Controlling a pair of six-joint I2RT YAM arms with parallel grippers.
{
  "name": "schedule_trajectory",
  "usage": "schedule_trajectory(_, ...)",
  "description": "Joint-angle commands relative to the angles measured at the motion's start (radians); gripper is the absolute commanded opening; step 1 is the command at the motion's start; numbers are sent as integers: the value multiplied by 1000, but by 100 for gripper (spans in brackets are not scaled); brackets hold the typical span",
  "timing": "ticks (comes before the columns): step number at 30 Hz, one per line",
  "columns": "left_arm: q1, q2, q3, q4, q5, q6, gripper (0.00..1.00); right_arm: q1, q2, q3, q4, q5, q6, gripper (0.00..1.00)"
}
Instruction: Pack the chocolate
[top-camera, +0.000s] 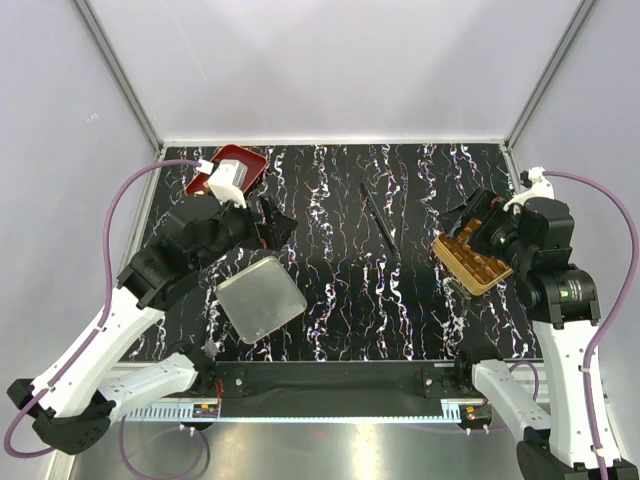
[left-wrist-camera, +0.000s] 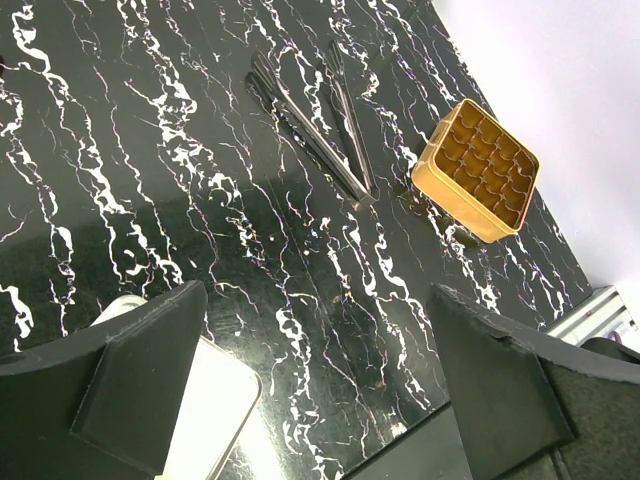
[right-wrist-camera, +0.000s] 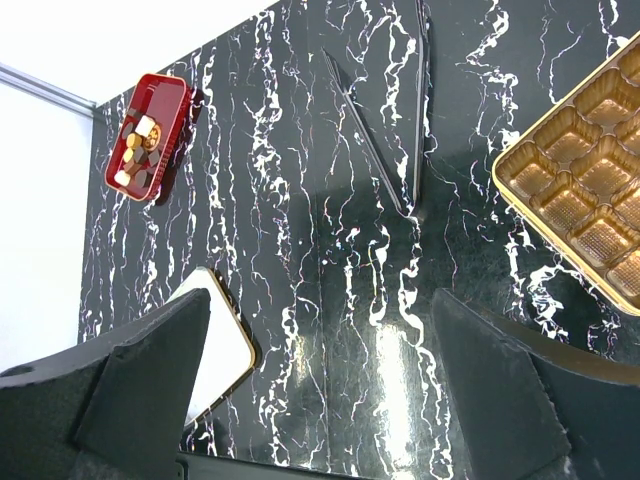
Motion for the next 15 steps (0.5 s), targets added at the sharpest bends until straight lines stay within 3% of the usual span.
schedule_trajectory(1, 1, -23, 32, 23, 5, -14, 99, 6, -12, 28, 4, 2, -10, 100)
schedule_trajectory(6, 1, 47, 50, 55, -11, -27, 99, 5, -29, 11, -12, 15, 18, 100)
schedule_trajectory(15, -18, 503, 308, 87, -113, -63, 95, 5, -64, -1, -29, 71, 30, 100)
